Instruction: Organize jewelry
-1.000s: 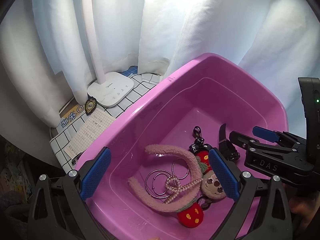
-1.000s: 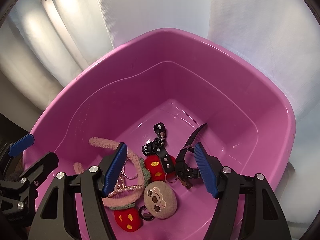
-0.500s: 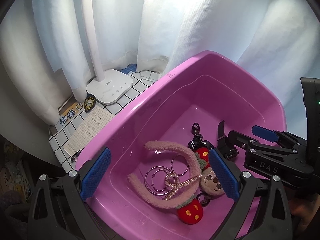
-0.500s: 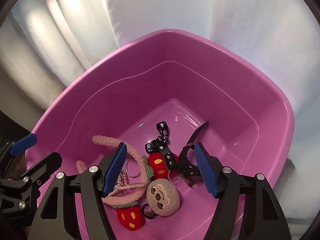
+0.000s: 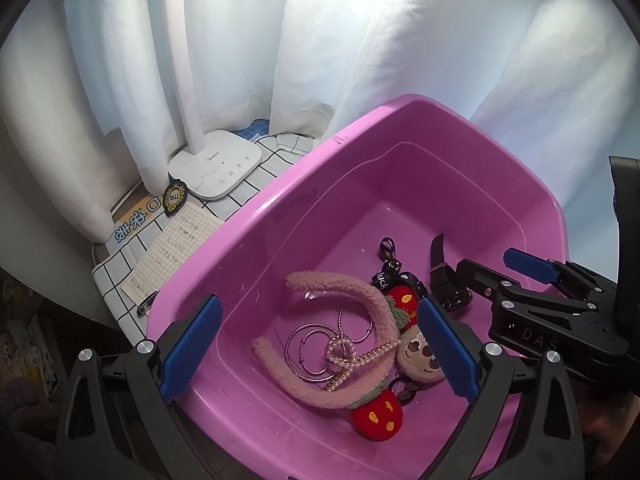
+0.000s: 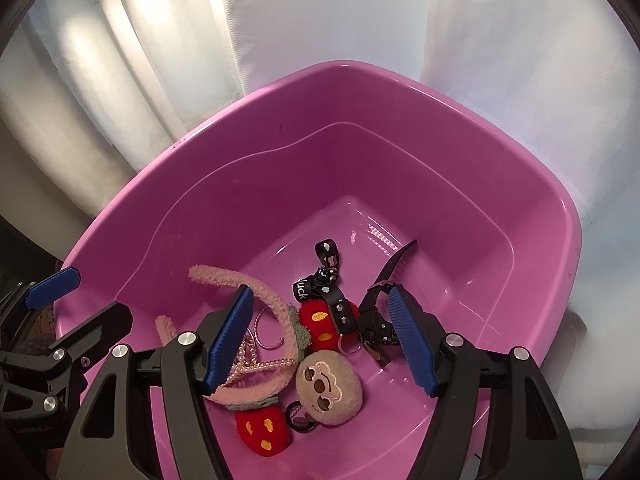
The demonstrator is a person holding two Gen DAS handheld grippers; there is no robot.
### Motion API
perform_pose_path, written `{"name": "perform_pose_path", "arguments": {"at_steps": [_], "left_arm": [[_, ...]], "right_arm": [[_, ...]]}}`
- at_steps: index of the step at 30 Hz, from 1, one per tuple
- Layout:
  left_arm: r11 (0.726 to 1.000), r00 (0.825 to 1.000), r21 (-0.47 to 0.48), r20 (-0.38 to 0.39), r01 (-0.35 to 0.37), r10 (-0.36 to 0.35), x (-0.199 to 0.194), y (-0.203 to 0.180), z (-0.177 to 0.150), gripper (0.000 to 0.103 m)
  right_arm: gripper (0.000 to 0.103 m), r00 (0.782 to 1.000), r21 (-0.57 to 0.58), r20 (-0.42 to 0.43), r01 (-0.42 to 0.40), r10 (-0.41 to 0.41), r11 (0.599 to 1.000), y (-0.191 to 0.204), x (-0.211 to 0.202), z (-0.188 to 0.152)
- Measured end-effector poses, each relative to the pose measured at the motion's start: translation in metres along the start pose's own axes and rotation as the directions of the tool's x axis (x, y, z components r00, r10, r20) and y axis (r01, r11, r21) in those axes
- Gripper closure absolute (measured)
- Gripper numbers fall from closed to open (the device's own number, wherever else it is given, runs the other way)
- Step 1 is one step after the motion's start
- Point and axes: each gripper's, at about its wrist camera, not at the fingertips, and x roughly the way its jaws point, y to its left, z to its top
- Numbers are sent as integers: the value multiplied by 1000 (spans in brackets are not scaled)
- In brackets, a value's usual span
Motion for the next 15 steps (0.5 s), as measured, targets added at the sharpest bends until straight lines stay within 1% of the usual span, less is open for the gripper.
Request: {"name": "perform_pose_path", "arguments": {"at_steps": [3,8,15], "left_arm": [[1000,1000,9,11,5,-5,-3,-1,-1,7],[1000,1000,7,14,-19,18,-7,-2,0,6],[999,999,7,22,-33,33,-12,-1,-3,6]], "right_arm": [[36,1000,-1,3,6,-6,1000,1,-2,-2],[33,1000,7,9,9,-9,1000,1,-5,-4],[33,1000,31,12,15,-15,999,-3,-6,-10]]}}
